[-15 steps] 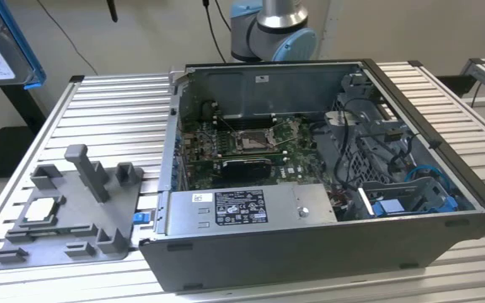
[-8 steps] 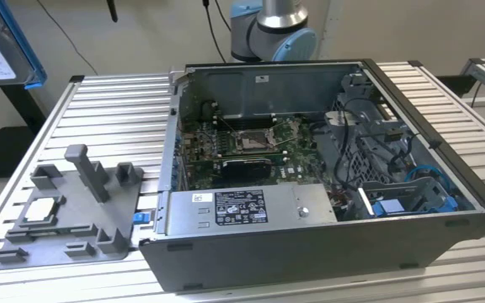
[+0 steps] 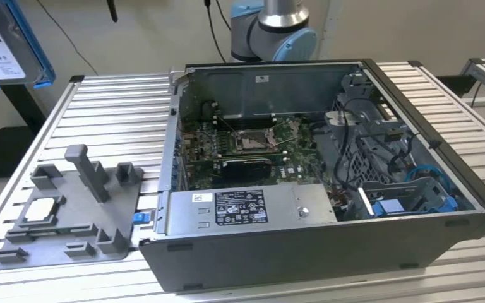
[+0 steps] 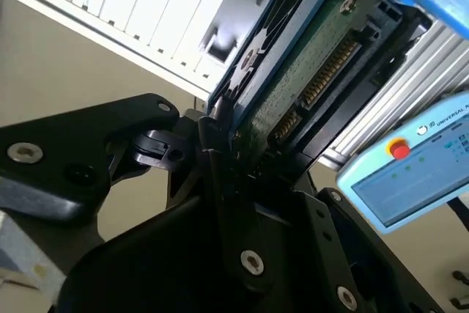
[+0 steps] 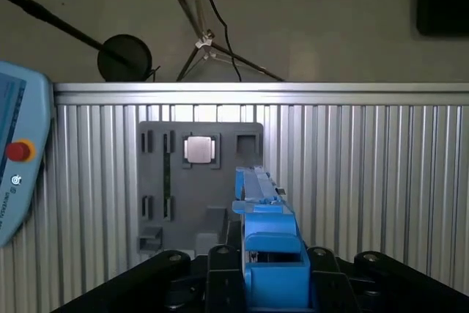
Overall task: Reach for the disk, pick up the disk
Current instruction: 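Pick up the disk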
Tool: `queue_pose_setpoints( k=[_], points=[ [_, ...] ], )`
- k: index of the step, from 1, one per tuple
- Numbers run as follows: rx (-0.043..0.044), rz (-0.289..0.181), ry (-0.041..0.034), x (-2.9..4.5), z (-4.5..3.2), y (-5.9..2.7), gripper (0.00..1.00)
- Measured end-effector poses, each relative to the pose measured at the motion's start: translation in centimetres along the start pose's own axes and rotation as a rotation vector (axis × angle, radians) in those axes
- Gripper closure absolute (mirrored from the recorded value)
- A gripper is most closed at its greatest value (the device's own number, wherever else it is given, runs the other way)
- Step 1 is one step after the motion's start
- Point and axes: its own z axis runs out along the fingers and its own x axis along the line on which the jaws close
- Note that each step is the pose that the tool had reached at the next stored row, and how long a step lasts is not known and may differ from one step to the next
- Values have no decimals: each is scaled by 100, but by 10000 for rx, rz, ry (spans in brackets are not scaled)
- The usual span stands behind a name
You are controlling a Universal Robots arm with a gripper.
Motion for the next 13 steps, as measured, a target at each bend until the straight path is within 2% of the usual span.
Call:
queue_pose_setpoints(
  k=[13],
  points=[
    [-3, 0, -24, -5, -3, -263, 100]
  ],
)
